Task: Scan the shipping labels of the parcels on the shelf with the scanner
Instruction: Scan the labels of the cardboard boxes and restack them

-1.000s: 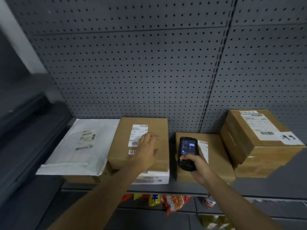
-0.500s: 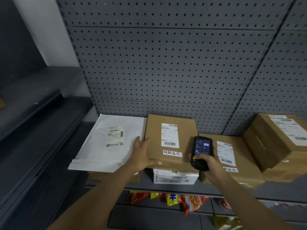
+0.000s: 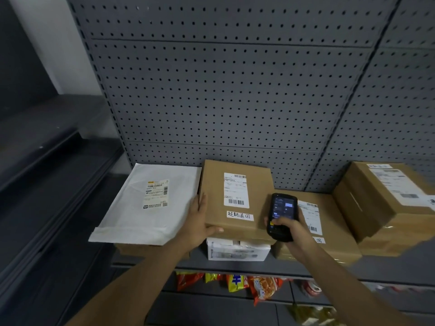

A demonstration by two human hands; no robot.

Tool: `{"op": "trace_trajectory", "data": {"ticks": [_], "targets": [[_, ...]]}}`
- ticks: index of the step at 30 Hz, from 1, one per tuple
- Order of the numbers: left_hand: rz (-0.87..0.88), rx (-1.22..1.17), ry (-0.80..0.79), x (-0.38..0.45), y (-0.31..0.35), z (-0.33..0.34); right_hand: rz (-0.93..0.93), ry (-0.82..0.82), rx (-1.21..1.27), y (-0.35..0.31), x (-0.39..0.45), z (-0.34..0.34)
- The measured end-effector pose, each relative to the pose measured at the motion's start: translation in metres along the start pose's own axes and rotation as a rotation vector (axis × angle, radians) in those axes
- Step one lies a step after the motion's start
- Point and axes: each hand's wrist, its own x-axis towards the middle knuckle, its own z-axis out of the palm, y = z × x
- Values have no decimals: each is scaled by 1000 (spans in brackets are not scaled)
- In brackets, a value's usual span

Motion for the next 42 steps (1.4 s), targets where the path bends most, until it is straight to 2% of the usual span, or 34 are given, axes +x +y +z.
{"op": "trace_trajectory", "data": {"ticks": [5, 10, 21, 25, 29, 34, 39, 42], "targets": [[81, -11, 115, -8, 21, 9, -120, 24, -68, -15, -5, -6], [209, 36, 150, -10, 40, 11, -283, -65, -239, -40, -28, 2], [292, -4, 315, -17, 85, 23, -165, -359, -175, -56, -88, 11], [293, 39, 383, -20, 92, 25, -99, -399, -79, -51, -100, 9], [306, 61, 378, -26, 93, 24, -62, -398, -55, -48, -107, 10], [312, 226, 423, -34, 89, 21, -29, -398, -40, -46, -118, 11], [326, 165, 418, -41, 88, 14, -33, -419, -31, -41, -127, 14], [304, -50, 344, -48, 90, 10, -29, -426, -68, -40, -134, 17]]}}
